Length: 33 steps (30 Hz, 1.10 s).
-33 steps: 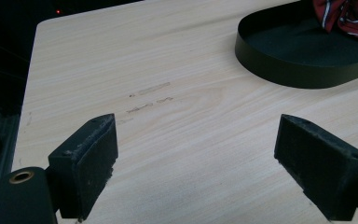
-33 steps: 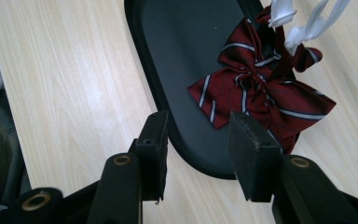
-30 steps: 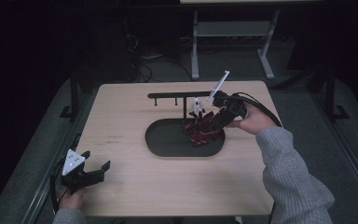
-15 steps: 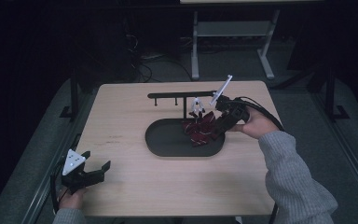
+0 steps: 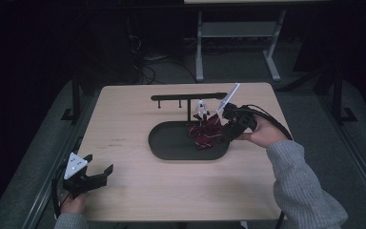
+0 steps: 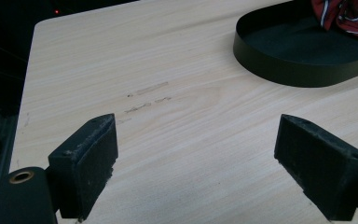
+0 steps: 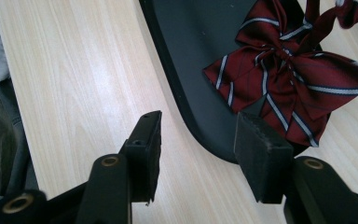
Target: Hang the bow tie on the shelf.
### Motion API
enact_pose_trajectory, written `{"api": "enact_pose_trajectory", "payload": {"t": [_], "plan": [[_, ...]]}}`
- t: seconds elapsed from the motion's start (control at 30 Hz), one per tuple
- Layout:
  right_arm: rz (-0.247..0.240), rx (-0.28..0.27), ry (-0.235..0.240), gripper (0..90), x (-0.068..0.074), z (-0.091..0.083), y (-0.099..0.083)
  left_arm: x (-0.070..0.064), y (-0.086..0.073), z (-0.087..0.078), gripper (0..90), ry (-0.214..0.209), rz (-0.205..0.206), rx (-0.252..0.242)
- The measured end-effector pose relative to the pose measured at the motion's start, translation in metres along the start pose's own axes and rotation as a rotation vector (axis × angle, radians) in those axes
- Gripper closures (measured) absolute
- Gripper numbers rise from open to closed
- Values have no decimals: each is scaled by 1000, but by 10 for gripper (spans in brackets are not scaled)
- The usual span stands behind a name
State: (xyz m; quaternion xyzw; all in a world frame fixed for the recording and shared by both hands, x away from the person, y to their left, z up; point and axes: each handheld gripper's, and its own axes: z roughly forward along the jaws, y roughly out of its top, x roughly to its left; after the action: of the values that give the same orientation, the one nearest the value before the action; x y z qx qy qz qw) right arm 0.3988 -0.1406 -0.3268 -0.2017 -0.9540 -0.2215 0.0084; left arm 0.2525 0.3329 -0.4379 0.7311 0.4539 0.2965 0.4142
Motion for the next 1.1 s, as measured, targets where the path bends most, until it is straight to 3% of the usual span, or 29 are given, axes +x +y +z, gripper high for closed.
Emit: {"api": "enact_pose_trajectory", "payload": {"t": [0.43,1.1], "plan": [[-5,-12,1,468,6,7,-12,0,0,0,128,1,-1,-1],[27,-28,13,439,11,13,-36,-1,0,0,128,3,5,1]]}}
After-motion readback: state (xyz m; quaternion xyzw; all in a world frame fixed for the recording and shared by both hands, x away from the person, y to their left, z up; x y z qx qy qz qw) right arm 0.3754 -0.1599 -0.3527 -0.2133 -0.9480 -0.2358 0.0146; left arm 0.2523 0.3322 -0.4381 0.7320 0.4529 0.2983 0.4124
